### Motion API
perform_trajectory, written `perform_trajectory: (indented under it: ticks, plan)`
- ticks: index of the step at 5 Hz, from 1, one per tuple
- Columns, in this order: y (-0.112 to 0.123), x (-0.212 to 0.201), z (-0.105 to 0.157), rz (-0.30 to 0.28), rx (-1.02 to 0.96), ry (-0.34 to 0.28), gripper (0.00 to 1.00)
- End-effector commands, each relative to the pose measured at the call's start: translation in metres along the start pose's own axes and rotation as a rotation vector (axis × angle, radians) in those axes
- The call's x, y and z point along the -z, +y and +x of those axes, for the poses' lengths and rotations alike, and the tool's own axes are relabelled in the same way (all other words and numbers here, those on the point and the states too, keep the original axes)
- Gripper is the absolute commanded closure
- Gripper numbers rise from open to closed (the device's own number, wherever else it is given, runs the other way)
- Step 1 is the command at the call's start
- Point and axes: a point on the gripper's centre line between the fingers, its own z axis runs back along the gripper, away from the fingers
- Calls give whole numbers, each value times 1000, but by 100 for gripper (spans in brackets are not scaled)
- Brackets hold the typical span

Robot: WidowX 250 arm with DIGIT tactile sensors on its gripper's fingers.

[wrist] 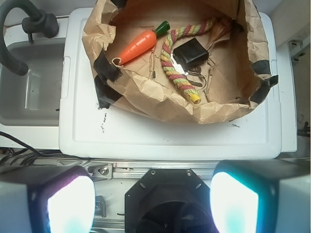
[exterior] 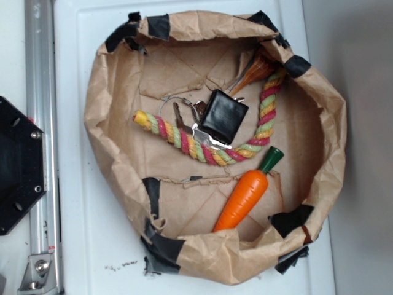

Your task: Grab the multicolored rope.

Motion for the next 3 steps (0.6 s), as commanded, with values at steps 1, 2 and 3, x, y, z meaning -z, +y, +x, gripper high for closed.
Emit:
perform_trajectory:
  ticks: [1, 2, 3]
  plan:
    - [0, 0, 0, 0, 0, 0, 0]
    - [9, 29, 47, -36, -252, -60, 0]
    - [13, 58, 92, -14, -494, -161, 0]
